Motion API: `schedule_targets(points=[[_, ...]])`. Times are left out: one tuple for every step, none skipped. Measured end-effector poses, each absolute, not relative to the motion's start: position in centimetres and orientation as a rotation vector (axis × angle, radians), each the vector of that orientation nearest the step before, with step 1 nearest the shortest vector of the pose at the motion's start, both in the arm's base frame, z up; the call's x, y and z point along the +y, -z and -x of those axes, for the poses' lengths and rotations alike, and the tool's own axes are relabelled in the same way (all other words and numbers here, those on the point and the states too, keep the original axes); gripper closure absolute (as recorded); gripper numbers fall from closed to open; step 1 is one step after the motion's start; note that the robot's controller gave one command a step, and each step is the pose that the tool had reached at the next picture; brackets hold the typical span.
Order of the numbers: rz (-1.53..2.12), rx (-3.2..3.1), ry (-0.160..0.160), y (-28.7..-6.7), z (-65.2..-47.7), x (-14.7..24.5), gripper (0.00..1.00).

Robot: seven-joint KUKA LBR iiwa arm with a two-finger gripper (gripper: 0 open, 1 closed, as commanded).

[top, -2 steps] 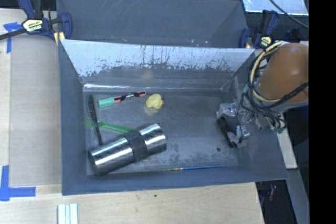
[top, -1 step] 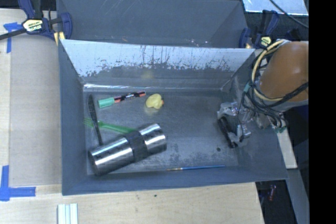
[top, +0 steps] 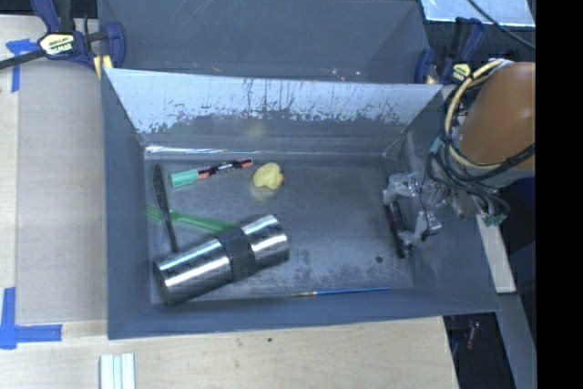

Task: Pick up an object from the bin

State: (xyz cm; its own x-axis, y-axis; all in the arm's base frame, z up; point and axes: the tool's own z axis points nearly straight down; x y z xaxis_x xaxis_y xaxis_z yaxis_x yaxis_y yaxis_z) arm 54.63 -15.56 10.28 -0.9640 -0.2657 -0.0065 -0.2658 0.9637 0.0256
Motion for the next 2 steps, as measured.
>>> schedule_targets(points=[[0.419, 3.102, -0.036, -12.56, -54.8, -15.61, 1.0], [0.418, 3.101, -0.036, -13.3, -54.81, -15.61, 1.0]])
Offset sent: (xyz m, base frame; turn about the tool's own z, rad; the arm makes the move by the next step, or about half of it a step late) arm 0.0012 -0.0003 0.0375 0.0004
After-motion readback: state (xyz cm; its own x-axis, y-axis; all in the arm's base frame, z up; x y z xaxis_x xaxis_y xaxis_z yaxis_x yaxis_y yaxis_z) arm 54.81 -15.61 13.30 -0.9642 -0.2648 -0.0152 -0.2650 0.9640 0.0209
